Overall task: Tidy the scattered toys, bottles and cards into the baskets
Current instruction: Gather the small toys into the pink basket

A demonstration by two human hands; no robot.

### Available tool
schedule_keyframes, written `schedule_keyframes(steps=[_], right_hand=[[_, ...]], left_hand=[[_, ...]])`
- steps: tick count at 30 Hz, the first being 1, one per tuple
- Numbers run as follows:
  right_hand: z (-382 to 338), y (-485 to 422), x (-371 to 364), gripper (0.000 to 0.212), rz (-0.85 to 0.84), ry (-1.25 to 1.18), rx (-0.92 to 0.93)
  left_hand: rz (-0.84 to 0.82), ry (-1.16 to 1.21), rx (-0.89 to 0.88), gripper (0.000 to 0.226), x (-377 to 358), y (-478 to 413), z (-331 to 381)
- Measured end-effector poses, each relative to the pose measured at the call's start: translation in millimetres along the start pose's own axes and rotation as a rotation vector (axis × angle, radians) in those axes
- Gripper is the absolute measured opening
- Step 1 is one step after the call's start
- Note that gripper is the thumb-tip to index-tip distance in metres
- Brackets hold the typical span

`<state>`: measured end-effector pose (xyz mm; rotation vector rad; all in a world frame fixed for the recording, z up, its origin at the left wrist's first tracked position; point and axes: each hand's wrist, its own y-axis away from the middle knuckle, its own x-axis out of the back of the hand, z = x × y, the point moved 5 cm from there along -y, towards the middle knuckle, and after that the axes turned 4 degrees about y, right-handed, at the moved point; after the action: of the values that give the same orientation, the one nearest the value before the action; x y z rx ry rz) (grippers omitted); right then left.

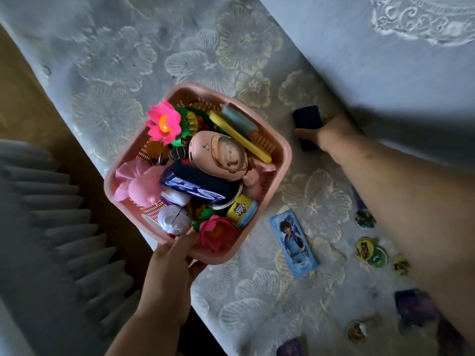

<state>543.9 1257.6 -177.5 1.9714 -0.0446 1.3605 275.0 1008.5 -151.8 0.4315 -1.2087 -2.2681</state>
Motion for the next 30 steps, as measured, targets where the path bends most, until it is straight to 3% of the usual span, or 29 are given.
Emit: schedule_keyframes(steps=[3, 8, 13, 17, 20, 23, 28, 30], right_hand=[[-1.4, 2.0, 0.5, 0.075, -0.009, 0.121, 0.031], [5.1, 17.2, -7.2, 0.089, -0.031, 0.202, 0.103], [22.4, 45.3, -0.2, 0.055, 0.010, -0.158, 0.060], [4.3, 98.1, 26.2, 0.048, 0.146, -0.346, 0.236], [-21.3, 135.7, 21.1, 0.050, -0.024, -0.215, 0.406], [-30.0, 150.4, 6.4, 0.051, -0.182, -0.054, 0.433], [-26.0, 165.9, 17.2, 0.037, -0.192, -0.080, 0.467], [-18.1, 171.8, 21.3, 0.050, -0.188, -0.125, 0.435]], left_hand=[[0.021, -0.033, 0.016, 0.024, 2.0, -2.7, -1.9], [0.042, -0.031, 0.064, 0.023, -1.1, -0.8, 0.0], [0.056, 0.009, 0.093, 0.025, -2.2, -0.9, -1.1], [0.055, 0.052, 0.120, 0.028, -4.8, -0.8, -2.2], [0.013, 0.114, 0.134, 0.036, -6.9, 0.9, -1.3], [-0.014, 0.162, 0.148, 0.035, -5.4, -0.2, -1.2], [-0.077, 0.162, 0.126, 0.032, 0.5, 8.9, 5.2], [-0.109, 0.167, 0.132, 0.032, 2.4, 19.1, 4.8]])
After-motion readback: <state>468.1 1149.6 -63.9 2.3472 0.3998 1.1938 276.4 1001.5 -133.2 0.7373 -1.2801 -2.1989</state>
